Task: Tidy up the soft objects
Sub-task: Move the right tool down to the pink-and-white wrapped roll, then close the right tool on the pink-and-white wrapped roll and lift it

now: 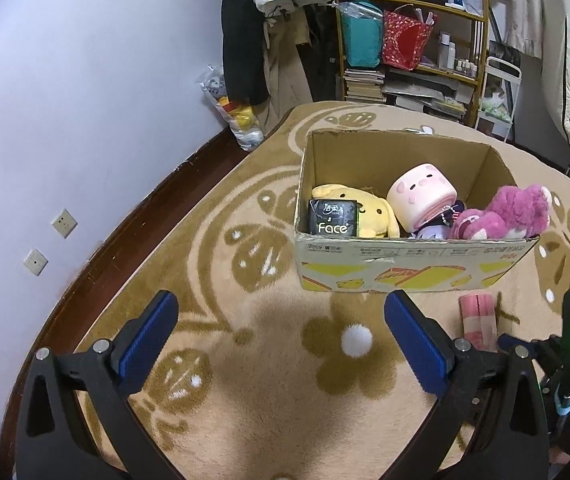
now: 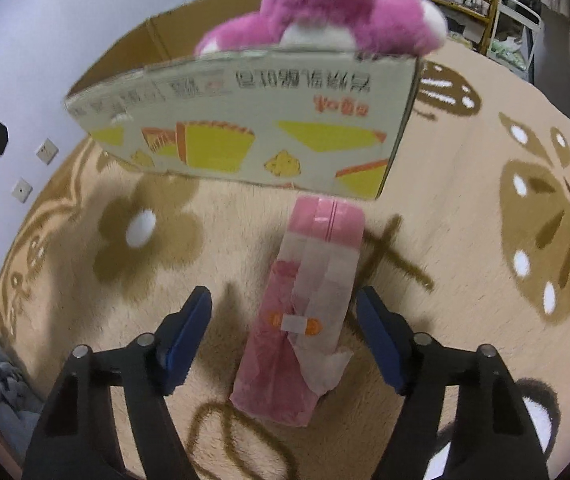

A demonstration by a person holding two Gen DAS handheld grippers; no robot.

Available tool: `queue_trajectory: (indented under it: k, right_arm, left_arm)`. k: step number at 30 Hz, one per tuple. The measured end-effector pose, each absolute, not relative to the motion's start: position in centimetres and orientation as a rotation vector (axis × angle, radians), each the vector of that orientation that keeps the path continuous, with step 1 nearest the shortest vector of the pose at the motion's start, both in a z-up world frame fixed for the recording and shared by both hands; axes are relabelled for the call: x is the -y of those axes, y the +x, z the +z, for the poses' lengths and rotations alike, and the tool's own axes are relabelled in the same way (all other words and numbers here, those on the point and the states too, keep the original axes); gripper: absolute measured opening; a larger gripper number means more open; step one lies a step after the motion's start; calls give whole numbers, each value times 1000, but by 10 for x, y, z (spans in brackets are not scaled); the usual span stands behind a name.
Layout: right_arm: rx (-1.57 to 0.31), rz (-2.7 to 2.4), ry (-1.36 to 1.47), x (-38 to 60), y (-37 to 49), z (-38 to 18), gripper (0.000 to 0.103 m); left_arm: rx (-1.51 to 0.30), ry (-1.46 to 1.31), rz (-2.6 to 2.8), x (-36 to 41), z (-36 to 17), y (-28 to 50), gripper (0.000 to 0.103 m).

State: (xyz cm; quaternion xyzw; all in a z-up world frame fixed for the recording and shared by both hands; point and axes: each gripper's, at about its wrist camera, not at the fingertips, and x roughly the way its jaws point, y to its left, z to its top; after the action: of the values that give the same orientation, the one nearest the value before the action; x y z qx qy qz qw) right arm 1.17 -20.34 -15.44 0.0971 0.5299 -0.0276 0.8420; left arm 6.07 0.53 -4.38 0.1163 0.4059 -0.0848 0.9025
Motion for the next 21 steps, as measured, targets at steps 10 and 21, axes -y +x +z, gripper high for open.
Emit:
queue_trajectory:
  k: [10, 21]
  right_arm:
    - [-1146, -88, 194, 201, 13, -162, 48]
    - [-939, -15, 174, 187, 4, -103, 46]
  left_arm:
    - [-828, 237, -175, -6, -42, 61, 102]
    - [-806, 210, -161, -13, -34, 61, 102]
